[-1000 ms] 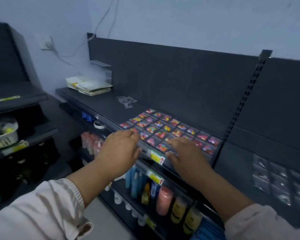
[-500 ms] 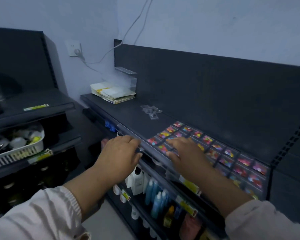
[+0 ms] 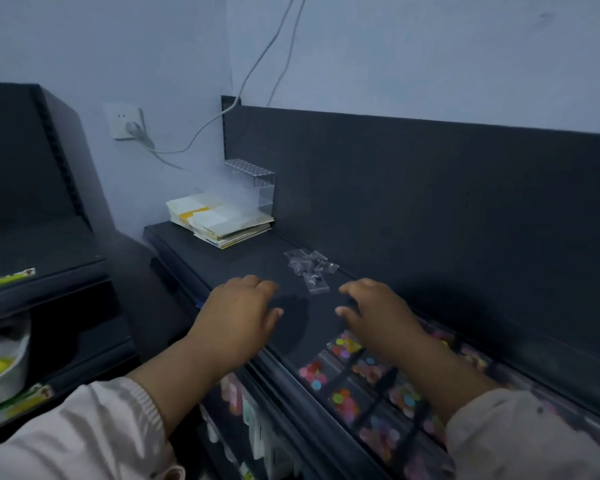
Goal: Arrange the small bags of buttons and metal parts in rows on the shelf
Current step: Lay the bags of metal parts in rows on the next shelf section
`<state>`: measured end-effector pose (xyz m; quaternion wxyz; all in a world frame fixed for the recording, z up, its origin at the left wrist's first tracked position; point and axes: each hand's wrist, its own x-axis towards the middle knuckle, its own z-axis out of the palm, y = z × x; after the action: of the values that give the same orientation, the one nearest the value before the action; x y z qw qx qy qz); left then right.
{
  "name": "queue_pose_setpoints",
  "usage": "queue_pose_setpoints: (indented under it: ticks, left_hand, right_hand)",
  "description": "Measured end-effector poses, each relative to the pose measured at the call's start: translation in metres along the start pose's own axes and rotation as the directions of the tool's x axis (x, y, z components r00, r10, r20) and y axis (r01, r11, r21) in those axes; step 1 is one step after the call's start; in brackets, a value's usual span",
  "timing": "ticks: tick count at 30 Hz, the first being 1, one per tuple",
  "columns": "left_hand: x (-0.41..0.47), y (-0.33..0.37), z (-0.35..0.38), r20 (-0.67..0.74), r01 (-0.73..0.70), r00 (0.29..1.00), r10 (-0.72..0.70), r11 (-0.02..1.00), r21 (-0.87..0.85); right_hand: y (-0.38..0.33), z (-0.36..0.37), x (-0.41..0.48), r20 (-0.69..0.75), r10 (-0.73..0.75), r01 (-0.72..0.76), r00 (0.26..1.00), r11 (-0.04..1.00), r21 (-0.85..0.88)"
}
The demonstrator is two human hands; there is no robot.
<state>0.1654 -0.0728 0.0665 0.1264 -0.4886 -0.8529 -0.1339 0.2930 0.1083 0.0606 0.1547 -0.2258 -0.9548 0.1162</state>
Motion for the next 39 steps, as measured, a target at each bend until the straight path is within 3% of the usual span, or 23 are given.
queue_pose_setpoints:
  ticks: [6,13,23,32,36,39]
  left_hand:
    - [0.055,-0.020,0.039,0.088,0.000,0.996,0.000,1.000,-0.005]
    - [0.133,-0.059,0.082,0.154,-0.036,0.987,0.053,0.993,-0.115]
    - [0.246,-0.111,0.150,0.227,-0.128,0.954,0.196,0.951,-0.281]
    - [0.277,-0.125,0.204,0.256,-0.107,0.941,0.222,0.912,-0.397]
    - [0.287,-0.124,0.205,0.317,-0.017,0.934,0.168,0.903,-0.429]
    - [0.293,-0.124,0.206,0.373,0.054,0.917,0.141,0.883,-0.465]
  right_hand:
    - [0.017,0.023,0.051,0.070,0.093,-0.094,0.993,0.995,0.010]
    - [0.023,0.057,0.105,0.110,0.308,-0.311,0.945,0.951,0.004]
    - [0.027,0.108,0.171,0.158,0.622,-0.631,0.767,0.776,0.004]
    - [0.024,0.133,0.193,0.143,0.780,-0.783,0.609,0.620,-0.046]
    - [0.029,0.137,0.203,0.224,0.823,-0.832,0.523,0.549,-0.075]
    - [0.028,0.138,0.207,0.247,0.818,-0.827,0.520,0.555,-0.095]
